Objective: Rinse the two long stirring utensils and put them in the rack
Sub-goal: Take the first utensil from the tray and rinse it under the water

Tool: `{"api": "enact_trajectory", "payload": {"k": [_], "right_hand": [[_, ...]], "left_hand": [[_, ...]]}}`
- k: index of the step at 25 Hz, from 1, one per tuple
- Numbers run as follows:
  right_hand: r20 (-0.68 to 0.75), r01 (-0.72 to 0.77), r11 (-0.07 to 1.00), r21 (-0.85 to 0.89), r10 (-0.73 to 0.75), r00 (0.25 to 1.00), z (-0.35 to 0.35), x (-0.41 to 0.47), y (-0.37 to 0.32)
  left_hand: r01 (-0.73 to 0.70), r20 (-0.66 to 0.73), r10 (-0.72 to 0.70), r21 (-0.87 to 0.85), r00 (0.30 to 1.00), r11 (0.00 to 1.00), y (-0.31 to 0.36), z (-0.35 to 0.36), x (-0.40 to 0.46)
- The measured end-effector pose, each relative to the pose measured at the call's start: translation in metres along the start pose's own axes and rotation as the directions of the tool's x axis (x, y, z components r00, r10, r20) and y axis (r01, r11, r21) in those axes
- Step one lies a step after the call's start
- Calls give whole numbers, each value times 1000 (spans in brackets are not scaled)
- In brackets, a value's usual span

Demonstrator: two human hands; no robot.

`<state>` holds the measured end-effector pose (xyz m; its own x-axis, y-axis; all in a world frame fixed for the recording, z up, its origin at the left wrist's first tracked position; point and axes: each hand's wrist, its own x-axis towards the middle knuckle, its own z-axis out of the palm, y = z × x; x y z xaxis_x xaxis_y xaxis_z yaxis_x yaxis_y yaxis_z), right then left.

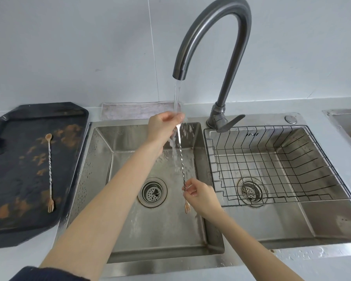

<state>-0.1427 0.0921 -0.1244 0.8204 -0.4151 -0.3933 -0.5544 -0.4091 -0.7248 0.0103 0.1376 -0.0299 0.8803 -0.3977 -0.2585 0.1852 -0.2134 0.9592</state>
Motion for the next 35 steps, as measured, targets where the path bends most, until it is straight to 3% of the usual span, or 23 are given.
{"api": "enact_trajectory", "payload": {"k": [3,7,10,16,21,24,29,32,35], "right_hand": [[-2,-5,1000,2,5,1000,2,1,-1],[-1,-9,1000,-13,9,1000,3,1,0],[-18,7,1000,-16,-7,1000,0,0,-1],[-106,78,997,14,-76,991,-26,15,-22],[-20,28,992,123,-26,999,-58,37,-36],[35,21,950,313,-34,999,-71,43,-47],[-42,83,834,546,-73,996,-72,53,-72],[-83,121,805,580,-90,992,-65,60,-86],[-108,129,788,602,-79,991,-61,66,-98]], "left_hand": [[-17,-9,17,9,1000,1000,-1,-4,1],[16,98,2,-176,995,984,1,-8,-1],[39,179,-2,-202,984,979,1,-12,-1],[223,115,-200,-251,973,942,-17,-33,3],[212,18,-232,-480,973,851,-22,-61,12],[211,-47,-294,-591,955,779,-32,-78,22],[304,0,-474,-768,880,564,-59,-90,17],[407,33,-567,-730,823,549,-78,-89,9],[599,86,-634,-447,769,665,-97,-84,2]]}}
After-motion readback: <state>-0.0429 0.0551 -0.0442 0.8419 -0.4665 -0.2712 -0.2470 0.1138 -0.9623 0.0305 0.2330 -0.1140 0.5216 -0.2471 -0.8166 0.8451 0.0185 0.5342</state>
